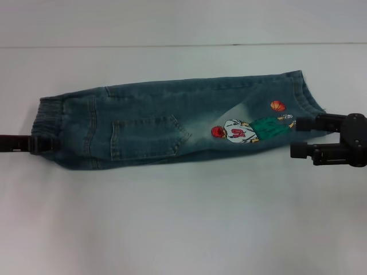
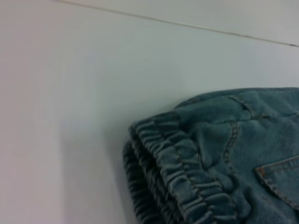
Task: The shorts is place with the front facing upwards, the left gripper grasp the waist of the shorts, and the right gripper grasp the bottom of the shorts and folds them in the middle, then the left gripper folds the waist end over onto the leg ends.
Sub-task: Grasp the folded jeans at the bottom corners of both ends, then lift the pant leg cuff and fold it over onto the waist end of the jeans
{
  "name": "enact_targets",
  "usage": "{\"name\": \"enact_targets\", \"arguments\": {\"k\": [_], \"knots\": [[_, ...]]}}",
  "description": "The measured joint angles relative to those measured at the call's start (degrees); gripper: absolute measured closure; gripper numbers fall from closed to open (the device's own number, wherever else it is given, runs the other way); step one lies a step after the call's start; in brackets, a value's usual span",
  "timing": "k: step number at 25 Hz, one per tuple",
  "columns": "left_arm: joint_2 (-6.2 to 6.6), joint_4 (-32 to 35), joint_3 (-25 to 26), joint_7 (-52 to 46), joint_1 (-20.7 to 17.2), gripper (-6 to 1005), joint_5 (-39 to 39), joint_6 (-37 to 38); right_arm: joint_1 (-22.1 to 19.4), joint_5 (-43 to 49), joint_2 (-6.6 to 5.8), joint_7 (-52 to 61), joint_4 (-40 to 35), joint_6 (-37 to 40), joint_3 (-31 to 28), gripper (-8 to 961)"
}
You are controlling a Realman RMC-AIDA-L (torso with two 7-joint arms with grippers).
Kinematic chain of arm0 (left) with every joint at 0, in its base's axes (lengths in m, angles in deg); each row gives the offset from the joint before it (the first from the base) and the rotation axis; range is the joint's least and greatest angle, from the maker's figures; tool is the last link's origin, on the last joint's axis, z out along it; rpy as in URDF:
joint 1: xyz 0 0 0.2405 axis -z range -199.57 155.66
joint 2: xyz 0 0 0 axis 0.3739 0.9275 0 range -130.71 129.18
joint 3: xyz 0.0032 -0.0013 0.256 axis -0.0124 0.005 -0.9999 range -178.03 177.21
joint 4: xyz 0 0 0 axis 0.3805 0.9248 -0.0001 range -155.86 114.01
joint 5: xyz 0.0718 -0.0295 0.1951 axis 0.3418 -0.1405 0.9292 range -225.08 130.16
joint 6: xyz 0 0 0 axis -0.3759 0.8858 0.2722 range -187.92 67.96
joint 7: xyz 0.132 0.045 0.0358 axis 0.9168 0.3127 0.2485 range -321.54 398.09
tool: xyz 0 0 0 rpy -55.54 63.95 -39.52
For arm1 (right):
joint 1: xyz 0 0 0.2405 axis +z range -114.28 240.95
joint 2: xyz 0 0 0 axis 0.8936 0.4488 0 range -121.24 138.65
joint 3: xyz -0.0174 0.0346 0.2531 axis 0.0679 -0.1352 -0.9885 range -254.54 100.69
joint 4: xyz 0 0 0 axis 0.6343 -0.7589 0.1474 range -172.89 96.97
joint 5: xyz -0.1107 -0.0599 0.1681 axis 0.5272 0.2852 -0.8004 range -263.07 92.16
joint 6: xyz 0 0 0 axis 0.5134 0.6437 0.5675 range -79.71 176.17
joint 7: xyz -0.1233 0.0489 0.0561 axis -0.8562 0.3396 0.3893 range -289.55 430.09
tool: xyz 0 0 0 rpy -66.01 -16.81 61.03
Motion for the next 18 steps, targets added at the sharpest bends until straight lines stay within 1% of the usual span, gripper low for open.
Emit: {"name": "enact_targets", "arguments": {"k": [5,8,9,10,12,14,18], "knots": [[-0.07,1.83,0.00,0.26,0.07,740,-1.53,2.50,0.00,0.00,0.04,0.00,0.27,-0.70,0.13,48],[0.09,2.49,0.00,0.54,0.10,775,-2.59,3.78,0.32,0.01,-0.34,-0.02,1.69,-1.05,0.26,55],[0.37,3.48,0.00,1.04,0.16,787,-4.35,5.77,0.46,0.01,-0.46,-0.05,2.18,-1.26,0.29,57],[0.43,3.75,0.03,1.16,0.20,799,-4.81,6.23,0.57,0.01,-0.55,-0.07,2.59,-1.70,0.31,59],[0.63,4.49,0.03,1.46,0.37,825,-5.82,7.56,0.63,0.03,-0.46,-0.07,2.90,-3.49,0.35,64],[0.91,5.38,0.05,1.68,0.88,850,-6.78,9.14,0.64,0.00,0.10,-0.10,3.05,-6.10,0.28,136],[1.43,6.32,0.05,1.71,2.29,884,-7.68,11.52,0.88,-1.64,1.75,-1.12,4.55,-13.01,-0.68,289]]}}
